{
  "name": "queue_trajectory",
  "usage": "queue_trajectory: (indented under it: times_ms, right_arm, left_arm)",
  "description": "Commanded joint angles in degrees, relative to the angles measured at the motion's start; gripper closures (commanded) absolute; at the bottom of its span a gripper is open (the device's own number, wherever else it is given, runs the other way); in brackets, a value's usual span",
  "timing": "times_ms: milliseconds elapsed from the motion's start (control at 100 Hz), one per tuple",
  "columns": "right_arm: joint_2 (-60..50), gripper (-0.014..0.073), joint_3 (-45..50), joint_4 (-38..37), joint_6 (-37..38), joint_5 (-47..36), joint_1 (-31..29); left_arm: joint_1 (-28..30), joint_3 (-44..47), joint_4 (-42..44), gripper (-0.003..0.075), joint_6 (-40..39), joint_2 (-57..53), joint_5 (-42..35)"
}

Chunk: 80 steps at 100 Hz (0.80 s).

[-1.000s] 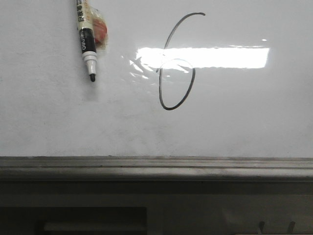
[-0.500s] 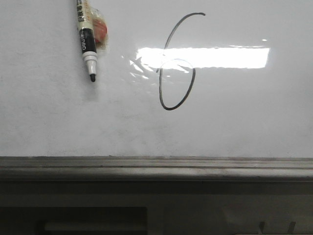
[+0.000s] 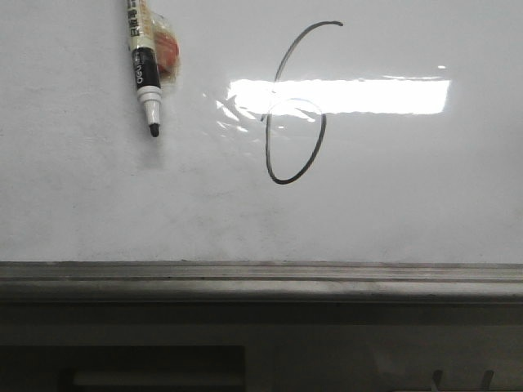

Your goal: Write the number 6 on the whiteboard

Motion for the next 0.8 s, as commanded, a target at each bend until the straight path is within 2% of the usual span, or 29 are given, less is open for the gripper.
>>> queue_trajectory:
  times_ms: [0, 790]
  right_arm:
    - [-0.1, 0.0659, -1.3, 1.2, -0.5, -3.6, -0.3]
    - [-0.1, 0.0659, -1.3, 1.2, -0.5, -3.6, -0.3]
  left_arm:
    - [1.1, 2.8, -1.0, 0.074, -0.6, -1.8, -3.4]
    - [1.1, 2.8, -1.2, 0.074, -0.6, -1.8, -1.9]
